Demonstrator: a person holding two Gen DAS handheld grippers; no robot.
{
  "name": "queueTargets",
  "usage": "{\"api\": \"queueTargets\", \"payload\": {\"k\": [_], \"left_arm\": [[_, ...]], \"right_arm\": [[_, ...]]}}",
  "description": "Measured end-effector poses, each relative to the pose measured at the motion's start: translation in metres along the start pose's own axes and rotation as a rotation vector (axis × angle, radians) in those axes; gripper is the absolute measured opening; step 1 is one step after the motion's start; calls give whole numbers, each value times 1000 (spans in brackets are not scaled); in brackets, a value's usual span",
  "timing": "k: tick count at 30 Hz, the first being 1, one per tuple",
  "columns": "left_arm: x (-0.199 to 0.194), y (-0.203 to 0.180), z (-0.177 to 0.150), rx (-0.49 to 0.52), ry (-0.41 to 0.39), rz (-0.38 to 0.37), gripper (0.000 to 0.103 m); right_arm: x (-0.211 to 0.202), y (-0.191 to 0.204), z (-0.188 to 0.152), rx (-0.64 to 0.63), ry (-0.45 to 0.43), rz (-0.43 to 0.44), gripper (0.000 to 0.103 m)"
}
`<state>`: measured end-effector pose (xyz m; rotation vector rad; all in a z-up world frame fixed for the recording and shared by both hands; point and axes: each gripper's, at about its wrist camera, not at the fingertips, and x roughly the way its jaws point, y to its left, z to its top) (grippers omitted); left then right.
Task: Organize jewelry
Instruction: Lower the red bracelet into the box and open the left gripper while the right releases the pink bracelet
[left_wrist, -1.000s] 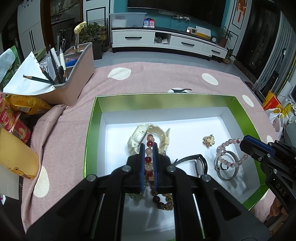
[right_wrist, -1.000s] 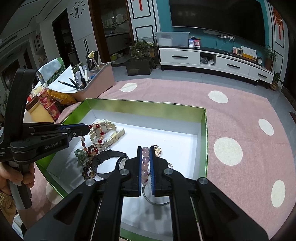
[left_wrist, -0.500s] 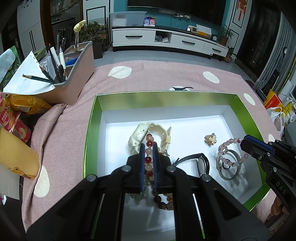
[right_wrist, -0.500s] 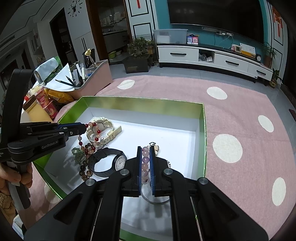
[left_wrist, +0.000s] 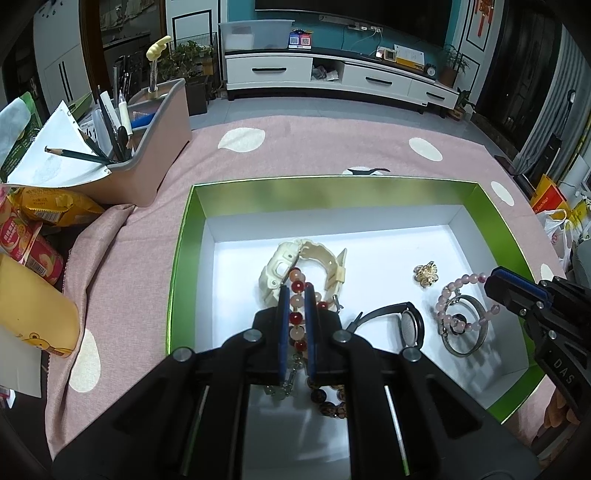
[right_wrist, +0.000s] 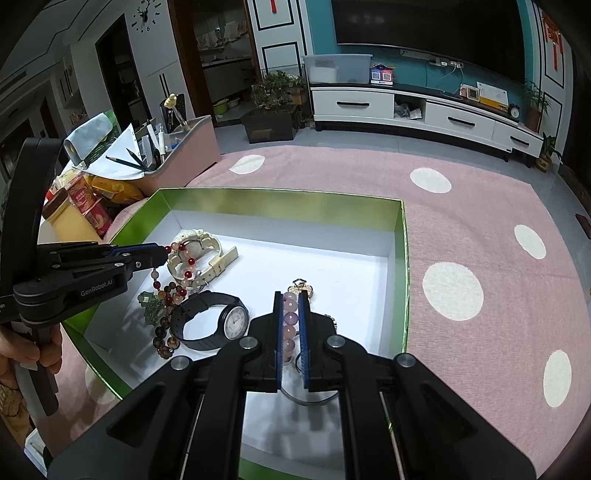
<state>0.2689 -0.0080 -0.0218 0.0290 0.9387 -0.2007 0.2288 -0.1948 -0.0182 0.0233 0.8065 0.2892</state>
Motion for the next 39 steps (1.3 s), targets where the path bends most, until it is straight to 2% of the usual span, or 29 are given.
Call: {"api": "queueTargets", "payload": {"k": [39], "left_arm": [[11,2,0,9,36,29,8]], "right_arm": [[5,0,0,-4,23,-5,7]]}}
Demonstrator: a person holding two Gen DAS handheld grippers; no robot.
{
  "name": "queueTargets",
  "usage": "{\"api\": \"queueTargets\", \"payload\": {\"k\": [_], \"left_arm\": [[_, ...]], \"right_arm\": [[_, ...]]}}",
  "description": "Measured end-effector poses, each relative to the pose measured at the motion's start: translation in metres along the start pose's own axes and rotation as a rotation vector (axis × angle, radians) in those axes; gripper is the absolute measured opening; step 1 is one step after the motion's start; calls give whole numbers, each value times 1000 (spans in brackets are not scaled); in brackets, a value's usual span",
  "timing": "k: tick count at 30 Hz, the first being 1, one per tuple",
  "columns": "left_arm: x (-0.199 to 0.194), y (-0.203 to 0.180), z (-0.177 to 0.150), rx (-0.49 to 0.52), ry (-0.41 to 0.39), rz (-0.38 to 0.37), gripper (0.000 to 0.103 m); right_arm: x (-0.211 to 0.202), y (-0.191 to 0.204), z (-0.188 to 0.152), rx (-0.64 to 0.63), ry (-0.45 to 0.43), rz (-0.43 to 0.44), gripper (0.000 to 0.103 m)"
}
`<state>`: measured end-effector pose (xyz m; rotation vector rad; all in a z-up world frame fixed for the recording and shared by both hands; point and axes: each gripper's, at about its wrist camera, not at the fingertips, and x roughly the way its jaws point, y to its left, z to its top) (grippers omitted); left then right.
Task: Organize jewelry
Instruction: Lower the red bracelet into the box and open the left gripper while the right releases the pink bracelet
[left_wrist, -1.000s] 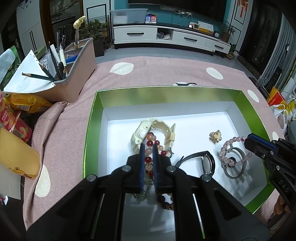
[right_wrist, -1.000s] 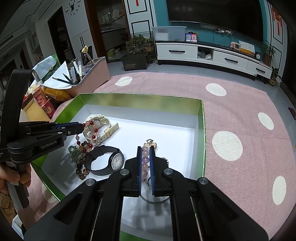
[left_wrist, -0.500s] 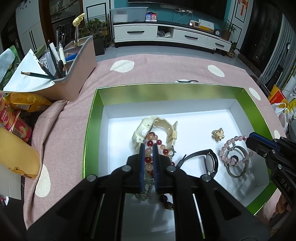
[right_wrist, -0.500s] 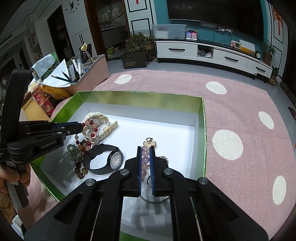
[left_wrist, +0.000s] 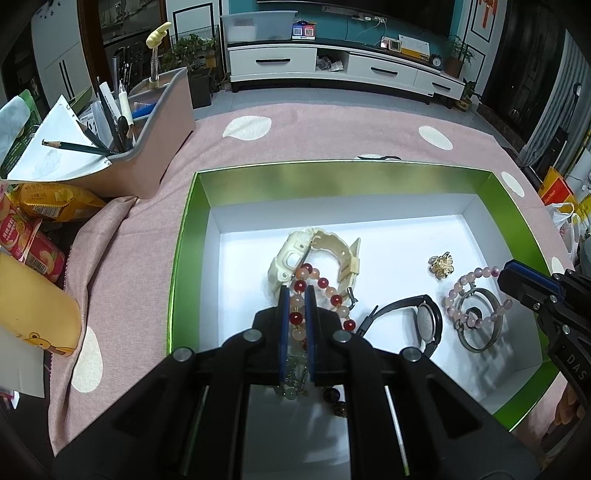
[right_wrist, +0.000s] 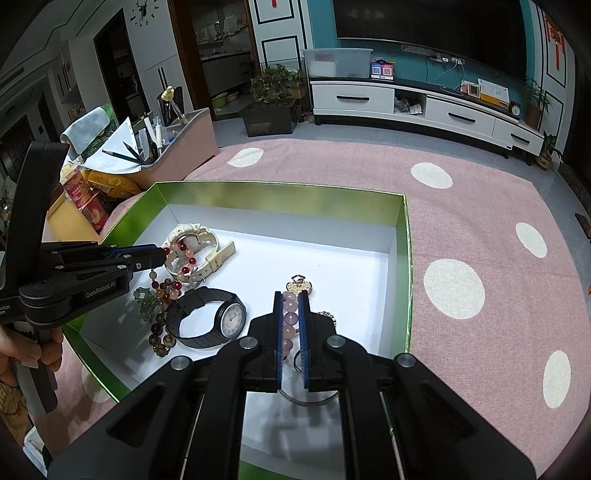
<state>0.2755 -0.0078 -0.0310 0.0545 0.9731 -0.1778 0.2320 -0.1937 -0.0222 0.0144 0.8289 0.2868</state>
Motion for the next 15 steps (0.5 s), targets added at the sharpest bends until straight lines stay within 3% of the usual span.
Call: {"api": "queueTargets", "payload": {"k": [15], "left_arm": [[1,0,-1,2,10,6,8]], "right_arm": [[1,-1,-2,2,3,-2,7]]}}
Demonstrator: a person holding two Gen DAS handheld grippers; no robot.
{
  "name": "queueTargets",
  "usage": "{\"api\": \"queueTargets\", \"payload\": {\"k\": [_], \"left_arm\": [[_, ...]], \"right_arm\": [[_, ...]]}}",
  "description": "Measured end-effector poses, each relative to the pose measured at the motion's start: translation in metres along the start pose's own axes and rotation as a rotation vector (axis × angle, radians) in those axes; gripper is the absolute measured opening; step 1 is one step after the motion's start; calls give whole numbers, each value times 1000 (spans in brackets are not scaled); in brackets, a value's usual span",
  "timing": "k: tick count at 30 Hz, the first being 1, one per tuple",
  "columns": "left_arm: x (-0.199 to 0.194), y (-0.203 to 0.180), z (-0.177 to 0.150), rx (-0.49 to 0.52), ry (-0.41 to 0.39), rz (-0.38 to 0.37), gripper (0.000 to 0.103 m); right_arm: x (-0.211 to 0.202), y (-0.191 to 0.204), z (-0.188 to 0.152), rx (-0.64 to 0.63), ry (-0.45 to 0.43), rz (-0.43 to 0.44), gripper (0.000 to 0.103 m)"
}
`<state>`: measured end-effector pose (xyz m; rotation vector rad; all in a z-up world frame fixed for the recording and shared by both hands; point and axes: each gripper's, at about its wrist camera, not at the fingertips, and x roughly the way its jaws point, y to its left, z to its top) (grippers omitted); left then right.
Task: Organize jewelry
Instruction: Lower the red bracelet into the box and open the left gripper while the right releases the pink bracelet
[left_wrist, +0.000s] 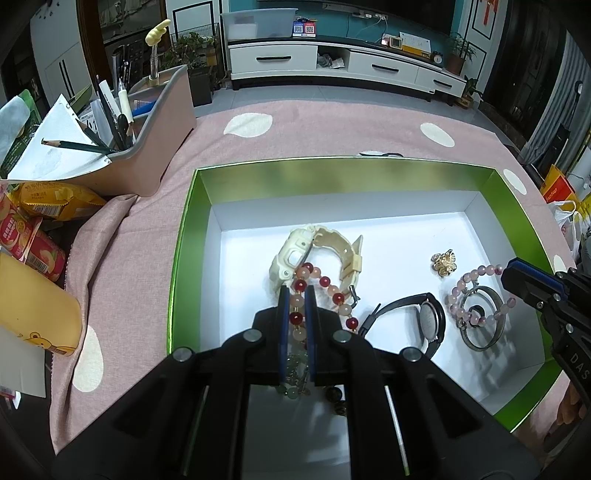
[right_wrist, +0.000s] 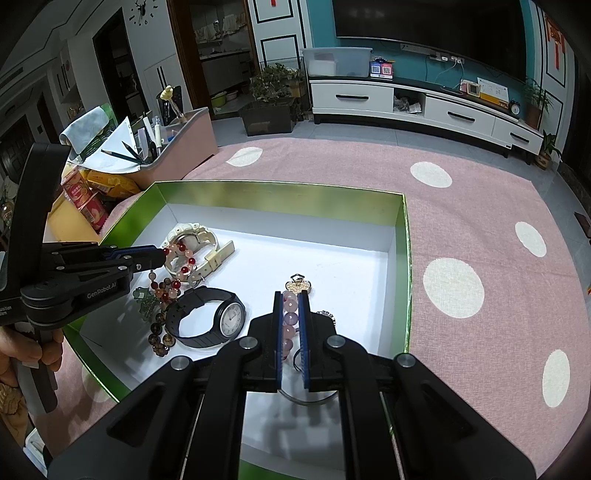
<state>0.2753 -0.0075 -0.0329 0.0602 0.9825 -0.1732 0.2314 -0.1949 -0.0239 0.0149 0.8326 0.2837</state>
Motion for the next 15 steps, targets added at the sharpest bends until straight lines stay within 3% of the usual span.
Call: {"api": "queueTargets", "payload": {"k": [15], "left_arm": [[1,-1,-1,2,5,1,8]], "right_arm": [[1,0,-1,-2,6,-2,7]]}}
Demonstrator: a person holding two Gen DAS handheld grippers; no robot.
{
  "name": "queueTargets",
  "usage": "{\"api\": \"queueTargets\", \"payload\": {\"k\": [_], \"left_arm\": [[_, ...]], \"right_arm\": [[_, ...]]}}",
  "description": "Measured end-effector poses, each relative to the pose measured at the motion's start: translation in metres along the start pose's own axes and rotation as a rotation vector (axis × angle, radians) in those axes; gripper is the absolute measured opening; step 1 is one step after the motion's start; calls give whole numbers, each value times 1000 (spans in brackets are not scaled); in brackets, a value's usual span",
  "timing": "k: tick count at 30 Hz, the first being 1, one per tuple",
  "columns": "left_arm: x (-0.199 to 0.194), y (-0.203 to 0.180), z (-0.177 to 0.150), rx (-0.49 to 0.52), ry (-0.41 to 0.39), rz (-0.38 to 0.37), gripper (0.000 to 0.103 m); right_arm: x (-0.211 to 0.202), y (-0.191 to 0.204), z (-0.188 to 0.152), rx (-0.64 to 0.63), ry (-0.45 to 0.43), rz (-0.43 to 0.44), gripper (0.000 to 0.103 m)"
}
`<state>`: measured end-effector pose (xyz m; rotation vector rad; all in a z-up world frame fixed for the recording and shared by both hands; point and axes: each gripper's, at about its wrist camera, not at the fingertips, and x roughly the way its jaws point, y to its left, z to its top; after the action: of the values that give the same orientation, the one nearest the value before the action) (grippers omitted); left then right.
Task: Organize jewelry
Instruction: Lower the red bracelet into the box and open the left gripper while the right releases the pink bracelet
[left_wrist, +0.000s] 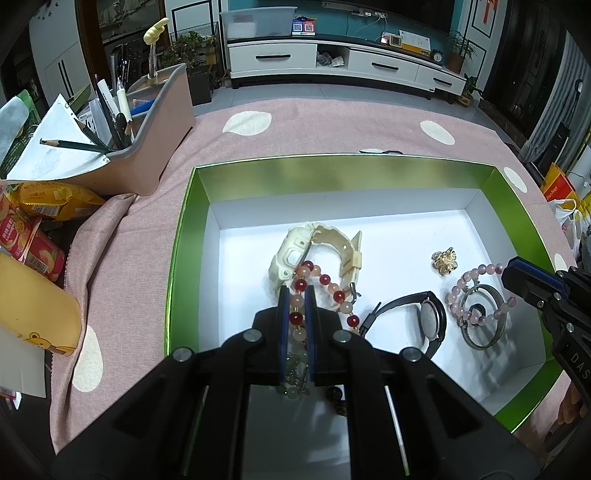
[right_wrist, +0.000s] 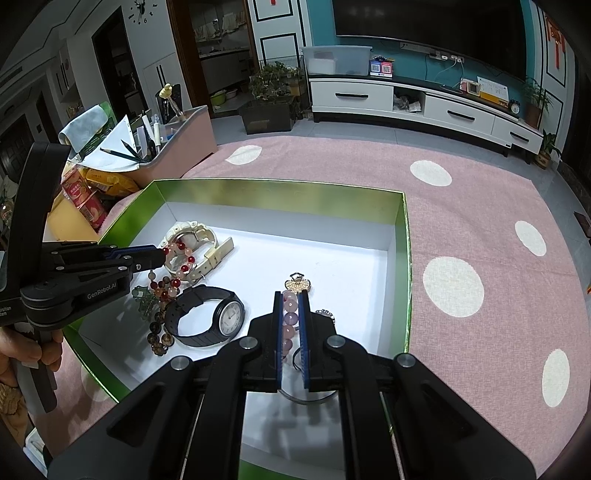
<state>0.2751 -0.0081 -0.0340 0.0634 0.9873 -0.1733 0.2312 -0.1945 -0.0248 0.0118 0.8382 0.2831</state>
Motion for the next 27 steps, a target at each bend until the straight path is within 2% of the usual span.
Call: {"api": "queueTargets", "payload": {"k": [27], "left_arm": [[0,0,0,1,22,22,10]], "right_arm": [[1,-5,0,20,27,-3,7]]}}
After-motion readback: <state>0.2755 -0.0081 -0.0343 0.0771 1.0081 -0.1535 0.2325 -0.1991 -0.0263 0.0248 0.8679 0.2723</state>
